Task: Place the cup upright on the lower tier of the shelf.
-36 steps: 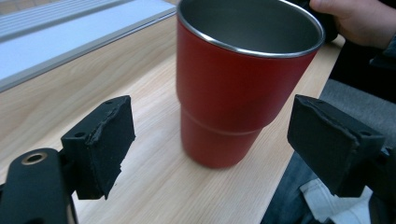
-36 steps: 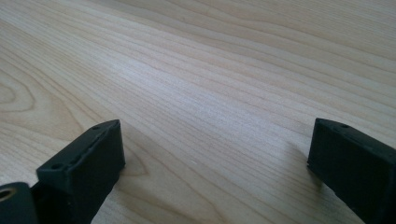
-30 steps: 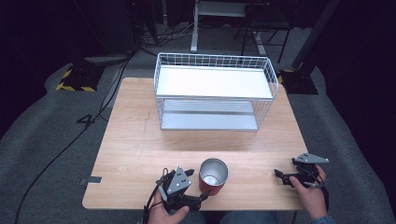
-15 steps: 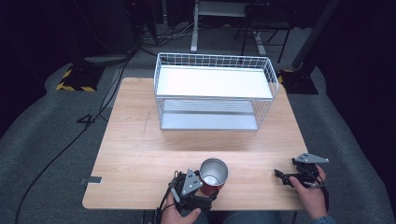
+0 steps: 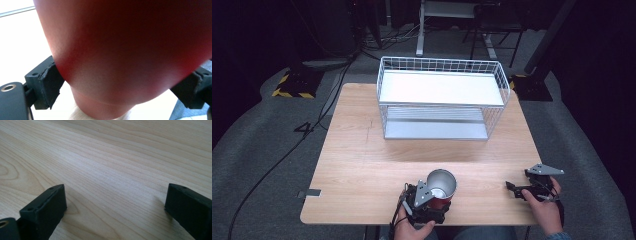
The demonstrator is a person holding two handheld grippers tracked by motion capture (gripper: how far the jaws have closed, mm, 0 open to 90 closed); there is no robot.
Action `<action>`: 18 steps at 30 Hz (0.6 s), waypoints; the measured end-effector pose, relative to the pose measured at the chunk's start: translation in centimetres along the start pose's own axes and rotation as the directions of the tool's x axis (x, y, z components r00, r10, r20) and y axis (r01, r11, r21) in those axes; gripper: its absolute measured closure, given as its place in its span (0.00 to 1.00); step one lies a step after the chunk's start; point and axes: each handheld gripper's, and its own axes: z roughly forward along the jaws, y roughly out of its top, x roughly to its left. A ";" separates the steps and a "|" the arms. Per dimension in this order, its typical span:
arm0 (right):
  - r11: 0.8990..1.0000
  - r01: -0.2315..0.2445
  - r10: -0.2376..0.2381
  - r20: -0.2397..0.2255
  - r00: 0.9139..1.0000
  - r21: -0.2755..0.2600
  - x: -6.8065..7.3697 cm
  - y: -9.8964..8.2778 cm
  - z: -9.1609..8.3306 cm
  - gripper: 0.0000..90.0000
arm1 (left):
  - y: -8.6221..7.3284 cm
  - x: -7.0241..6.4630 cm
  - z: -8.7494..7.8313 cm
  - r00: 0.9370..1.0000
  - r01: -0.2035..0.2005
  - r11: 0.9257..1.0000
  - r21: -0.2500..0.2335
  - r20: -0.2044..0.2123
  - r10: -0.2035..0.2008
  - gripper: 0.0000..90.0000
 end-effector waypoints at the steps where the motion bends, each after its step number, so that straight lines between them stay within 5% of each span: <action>1: 1.000 0.000 0.000 0.000 1.000 0.000 0.0 0.0 0.0 0.04 | 0.0 -0.1 0.1 1.000 -0.001 1.000 -0.001 -0.007 0.001 0.11; 18: 1.000 0.004 -0.004 -0.005 1.000 -0.001 0.0 0.0 0.0 0.04 | -0.5 -0.5 1.0 0.995 -0.058 0.998 -0.037 -0.078 0.055 0.18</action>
